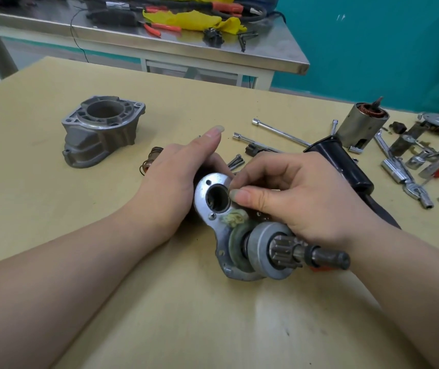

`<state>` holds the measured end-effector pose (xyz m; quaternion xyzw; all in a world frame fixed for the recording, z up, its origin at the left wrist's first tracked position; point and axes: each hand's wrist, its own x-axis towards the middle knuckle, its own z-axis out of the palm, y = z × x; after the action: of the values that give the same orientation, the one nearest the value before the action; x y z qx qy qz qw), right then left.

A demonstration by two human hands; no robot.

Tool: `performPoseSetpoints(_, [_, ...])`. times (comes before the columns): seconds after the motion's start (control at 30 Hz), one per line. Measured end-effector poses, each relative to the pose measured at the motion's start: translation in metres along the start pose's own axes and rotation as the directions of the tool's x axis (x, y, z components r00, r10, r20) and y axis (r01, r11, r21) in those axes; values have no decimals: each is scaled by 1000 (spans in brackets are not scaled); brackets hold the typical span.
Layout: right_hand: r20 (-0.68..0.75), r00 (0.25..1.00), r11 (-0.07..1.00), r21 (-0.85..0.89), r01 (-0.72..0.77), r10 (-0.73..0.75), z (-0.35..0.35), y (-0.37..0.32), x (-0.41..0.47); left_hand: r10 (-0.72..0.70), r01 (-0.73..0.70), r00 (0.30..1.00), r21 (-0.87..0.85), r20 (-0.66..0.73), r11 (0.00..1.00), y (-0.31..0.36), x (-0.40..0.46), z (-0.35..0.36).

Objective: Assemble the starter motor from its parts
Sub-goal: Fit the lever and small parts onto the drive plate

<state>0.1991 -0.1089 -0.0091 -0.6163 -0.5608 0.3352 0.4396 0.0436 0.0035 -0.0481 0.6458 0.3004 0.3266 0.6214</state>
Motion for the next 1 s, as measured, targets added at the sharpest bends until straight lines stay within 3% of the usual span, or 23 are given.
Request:
performPoseSetpoints(0.07, [1,998,994,89,-65,65,-2,0,2,1,0,1000,-17,12,1000,0,-1,0])
performPoseSetpoints(0.13, [6,996,994,62,-89,89,-3,1,2,7,-6,1000,-28,18,1000,1,0,1])
performPoseSetpoints(0.2, [8,996,996,8,-85,85,-3,2,2,6,-6,1000,-30,-2,1000,1,0,1])
performPoseSetpoints(0.6, [-36,997,993,92,-68,72,-6,9,0,-12,12,1000,-16,-3,1000,-5,3,-4])
performPoseSetpoints(0.9, [-29,1000,999,-41,-13,12,-17,6,3,30,-30,999,14,26,999,-7,3,-5])
performPoseSetpoints(1.0, [-18,1000,965,-261,-15,11,-44,2,1,44,-45,997,28,60,999,-5,4,-9])
